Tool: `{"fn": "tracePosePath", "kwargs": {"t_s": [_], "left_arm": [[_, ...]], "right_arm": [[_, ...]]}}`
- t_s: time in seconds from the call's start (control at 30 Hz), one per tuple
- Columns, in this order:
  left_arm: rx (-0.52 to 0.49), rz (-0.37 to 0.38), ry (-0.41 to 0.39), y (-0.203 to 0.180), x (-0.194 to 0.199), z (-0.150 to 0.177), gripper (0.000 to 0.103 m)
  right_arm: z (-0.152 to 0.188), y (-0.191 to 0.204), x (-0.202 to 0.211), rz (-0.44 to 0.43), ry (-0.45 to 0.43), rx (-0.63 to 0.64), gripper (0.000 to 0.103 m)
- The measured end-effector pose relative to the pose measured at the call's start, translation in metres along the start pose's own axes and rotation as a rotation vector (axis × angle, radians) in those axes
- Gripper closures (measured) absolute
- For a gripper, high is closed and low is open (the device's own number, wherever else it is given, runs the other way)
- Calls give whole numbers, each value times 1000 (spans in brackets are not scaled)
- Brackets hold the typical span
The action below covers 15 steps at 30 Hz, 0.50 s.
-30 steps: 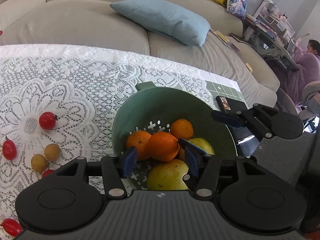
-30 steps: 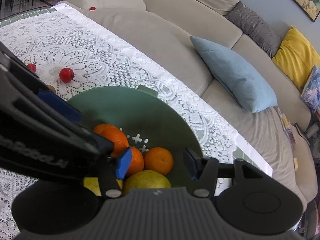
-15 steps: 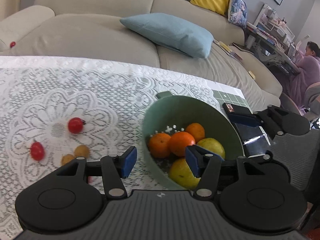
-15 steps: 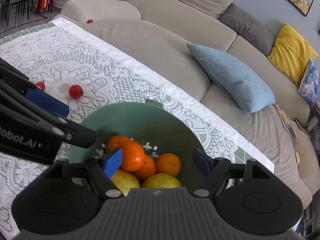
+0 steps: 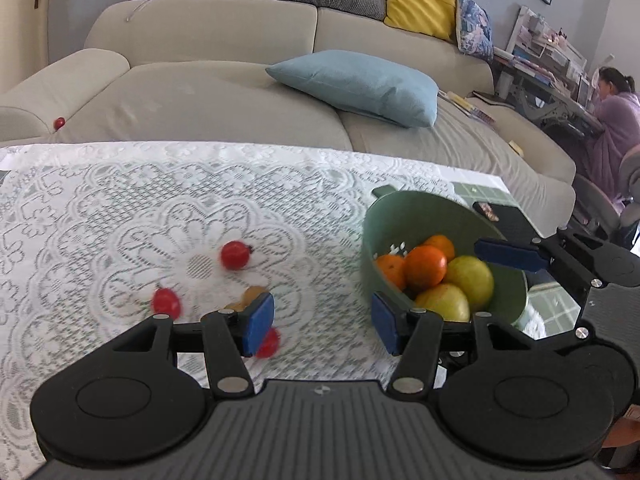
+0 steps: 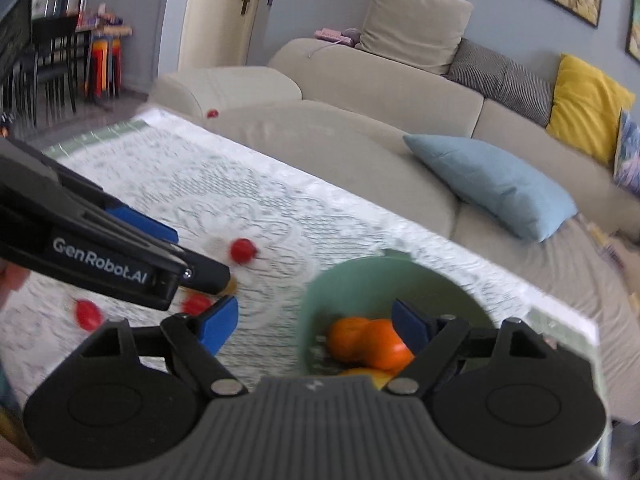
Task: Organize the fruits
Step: 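Withdraw both tools back over the tomatoes and small fruits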
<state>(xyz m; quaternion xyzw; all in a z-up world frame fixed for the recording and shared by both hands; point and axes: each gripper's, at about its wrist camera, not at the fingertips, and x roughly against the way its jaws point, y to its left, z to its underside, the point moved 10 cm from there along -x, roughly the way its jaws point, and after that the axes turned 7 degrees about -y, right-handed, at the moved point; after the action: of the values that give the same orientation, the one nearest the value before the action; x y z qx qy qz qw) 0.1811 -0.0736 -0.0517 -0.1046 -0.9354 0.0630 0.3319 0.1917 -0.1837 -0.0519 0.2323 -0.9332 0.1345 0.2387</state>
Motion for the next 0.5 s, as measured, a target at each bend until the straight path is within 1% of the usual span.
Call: {"fn": "tracePosePath", "kwargs": {"t_s": [0.2,0.3,0.33,0.43,0.5], "left_arm": [[-4,3,4,29,20,16,38],[-3,25,1,40,27,25,38],[-10,30,-3,43,29,28,38],[-32,36,-15,52,34,37,38],[-48,39,-16,56,36,45,38]], "right_arm": [[14,31,1,-43,-1,-134,22],[22,45,-2,-58,3,-194,22],[24,50,-4,-61,0,-209,24],[29,62,-7,-44,-12,-204,25],[31,70,-10,-25,-25,-184,28]]}}
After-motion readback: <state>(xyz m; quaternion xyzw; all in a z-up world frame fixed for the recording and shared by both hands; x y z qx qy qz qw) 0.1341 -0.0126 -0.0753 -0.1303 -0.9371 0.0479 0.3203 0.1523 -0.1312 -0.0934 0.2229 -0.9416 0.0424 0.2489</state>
